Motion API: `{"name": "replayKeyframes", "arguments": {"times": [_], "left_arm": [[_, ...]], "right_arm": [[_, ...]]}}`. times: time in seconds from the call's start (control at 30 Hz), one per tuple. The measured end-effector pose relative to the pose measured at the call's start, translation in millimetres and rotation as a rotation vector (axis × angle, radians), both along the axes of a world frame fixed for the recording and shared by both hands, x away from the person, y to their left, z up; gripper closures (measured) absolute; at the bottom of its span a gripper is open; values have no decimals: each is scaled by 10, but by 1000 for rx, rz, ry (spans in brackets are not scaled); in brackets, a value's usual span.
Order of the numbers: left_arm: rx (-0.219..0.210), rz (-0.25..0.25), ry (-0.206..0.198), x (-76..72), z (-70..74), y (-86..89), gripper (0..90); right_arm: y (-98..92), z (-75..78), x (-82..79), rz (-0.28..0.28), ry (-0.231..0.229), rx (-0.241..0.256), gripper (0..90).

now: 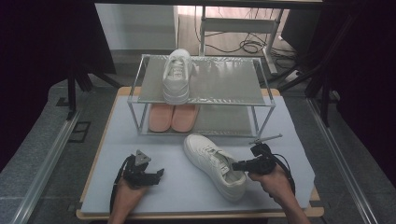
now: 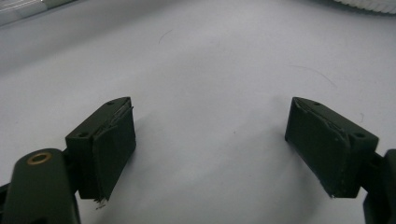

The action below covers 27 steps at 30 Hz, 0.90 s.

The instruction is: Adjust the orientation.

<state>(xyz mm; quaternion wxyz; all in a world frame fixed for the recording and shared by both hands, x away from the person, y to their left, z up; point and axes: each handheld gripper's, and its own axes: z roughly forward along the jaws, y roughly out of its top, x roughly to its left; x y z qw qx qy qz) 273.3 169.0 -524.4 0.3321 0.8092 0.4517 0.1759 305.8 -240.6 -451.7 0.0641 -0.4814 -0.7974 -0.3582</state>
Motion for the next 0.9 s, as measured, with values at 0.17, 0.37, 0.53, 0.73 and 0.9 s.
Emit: {"name": "replayKeyframes", "arguments": {"times": [0.17,0.37,0.53,0.73,0.9], "left_arm": [[0,0,0,0,0,0,163],[0,0,0,0,0,0,163],[0,0,0,0,0,0,163],[0,0,0,1,0,1,163],[1,-1,1,2,0,1,162]], "right_arm": [[-123,-41,23,-35,55,106,795],[-197,-41,12,-59,87,190,802],[-222,-46,-8,-63,95,223,802],[-272,11,-44,-69,84,275,801],[-333,122,-81,-73,72,312,800]]}}
